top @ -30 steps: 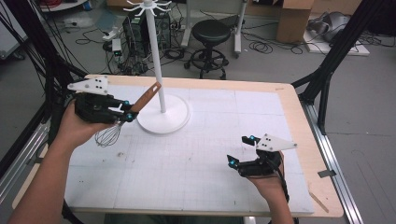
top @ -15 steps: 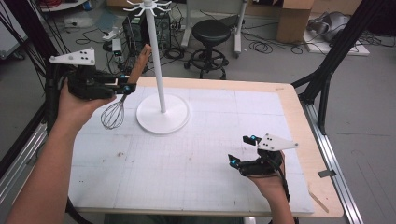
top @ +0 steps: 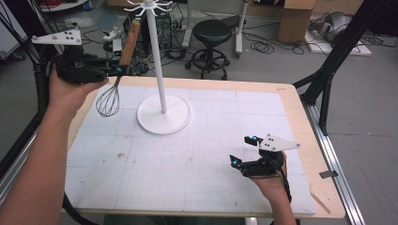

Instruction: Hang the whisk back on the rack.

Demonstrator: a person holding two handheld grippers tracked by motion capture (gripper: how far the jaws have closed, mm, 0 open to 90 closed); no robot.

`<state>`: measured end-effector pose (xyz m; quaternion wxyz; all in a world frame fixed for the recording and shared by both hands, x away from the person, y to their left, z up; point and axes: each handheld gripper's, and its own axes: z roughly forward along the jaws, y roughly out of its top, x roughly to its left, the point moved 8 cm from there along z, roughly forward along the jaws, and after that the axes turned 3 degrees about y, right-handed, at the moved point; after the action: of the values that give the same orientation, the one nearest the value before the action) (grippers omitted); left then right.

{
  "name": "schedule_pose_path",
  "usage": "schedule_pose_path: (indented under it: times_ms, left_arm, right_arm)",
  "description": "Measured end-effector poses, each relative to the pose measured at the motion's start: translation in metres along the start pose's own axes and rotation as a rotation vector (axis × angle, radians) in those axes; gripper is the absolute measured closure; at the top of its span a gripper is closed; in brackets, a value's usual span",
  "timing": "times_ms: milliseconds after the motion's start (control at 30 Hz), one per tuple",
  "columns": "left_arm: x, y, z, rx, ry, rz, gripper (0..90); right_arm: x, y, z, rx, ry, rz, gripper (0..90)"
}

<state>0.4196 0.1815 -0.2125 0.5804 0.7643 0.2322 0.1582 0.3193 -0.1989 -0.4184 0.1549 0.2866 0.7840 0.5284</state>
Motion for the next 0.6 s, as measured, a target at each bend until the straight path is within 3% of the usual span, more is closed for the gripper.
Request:
schedule_pose_path:
  times_ms: [200, 333, 600]
  left_arm:
    - [0.012, 0.012, -0.004, 0.020, 0.030, 0.010, 71.2]
    - [0.014, 0.017, -0.003, 0.017, 0.025, 0.011, 71.2]
    - [0.023, 0.022, 0.006, 0.052, 0.051, 0.011, 71.2]
  right_arm:
    - [0.000, -0.001, 0.001, 0.004, 0.003, 0.000, 11.3]
    - [0.000, -0.002, 0.001, 0.008, 0.003, 0.001, 11.3]
    - [-0.001, -0.003, 0.001, 0.011, 0.000, 0.004, 11.3]
